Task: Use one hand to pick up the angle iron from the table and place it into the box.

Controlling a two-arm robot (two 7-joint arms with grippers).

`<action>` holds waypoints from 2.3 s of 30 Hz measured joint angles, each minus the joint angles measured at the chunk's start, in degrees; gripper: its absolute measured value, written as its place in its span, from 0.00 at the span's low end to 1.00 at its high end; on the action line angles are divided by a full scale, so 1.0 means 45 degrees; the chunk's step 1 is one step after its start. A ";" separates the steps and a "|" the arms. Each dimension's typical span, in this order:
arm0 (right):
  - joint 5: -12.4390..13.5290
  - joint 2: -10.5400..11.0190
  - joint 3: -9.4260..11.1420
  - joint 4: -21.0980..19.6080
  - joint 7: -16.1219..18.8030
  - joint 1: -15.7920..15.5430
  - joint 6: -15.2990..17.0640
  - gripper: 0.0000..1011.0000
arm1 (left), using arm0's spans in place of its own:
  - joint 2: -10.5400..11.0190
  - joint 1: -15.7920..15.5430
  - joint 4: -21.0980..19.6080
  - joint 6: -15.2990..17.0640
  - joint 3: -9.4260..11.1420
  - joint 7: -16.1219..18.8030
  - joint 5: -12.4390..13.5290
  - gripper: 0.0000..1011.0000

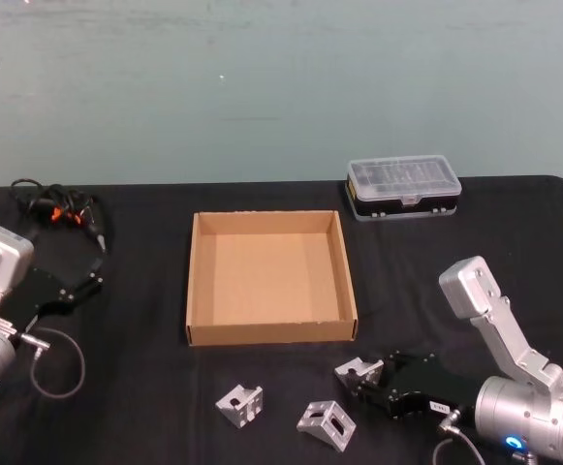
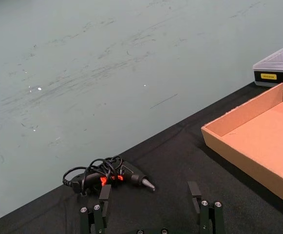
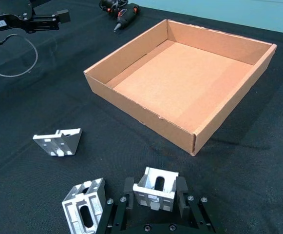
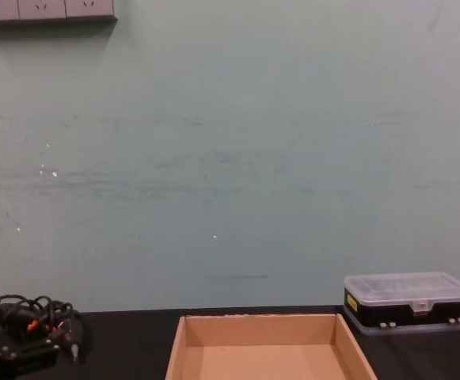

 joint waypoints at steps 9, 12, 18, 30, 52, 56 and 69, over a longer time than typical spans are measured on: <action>0.0001 0.0002 -0.0001 -0.0001 0.0009 -0.0004 -0.0012 0.49 | 0.0000 0.0000 0.0000 0.0000 -0.0001 0.0000 0.0000 0.99; 0.0001 0.0002 -0.0001 -0.0001 0.0012 -0.0003 -0.0016 0.49 | 0.0000 0.0000 0.0000 0.0000 -0.0001 0.0000 0.0000 0.99; -0.0119 0.0023 0.0095 -0.0132 0.0088 -0.0126 -0.0693 0.49 | 0.0000 0.0000 0.0000 0.0000 0.0000 0.0000 0.0000 0.99; -0.0158 0.0046 0.0635 -0.0621 0.0733 -0.0137 -0.2580 0.49 | 0.0000 0.0000 0.0000 0.0000 -0.0001 0.0000 0.0000 0.99; -0.0822 -0.1874 -0.0193 0.2321 0.1122 0.3617 -0.2727 0.49 | 0.0000 0.0000 0.0000 0.0000 -0.0001 0.0000 0.0000 0.99; -0.1004 -0.2400 -0.0568 0.3270 0.1122 0.4499 -0.2281 0.49 | 0.0000 0.0000 -0.0001 0.0000 -0.0001 0.0000 0.0000 0.99; -0.2066 -0.3684 -0.2101 0.6265 0.1815 0.7564 -0.0111 0.49 | 0.0000 0.0000 -0.0001 0.0000 -0.0001 0.0000 -0.0001 0.99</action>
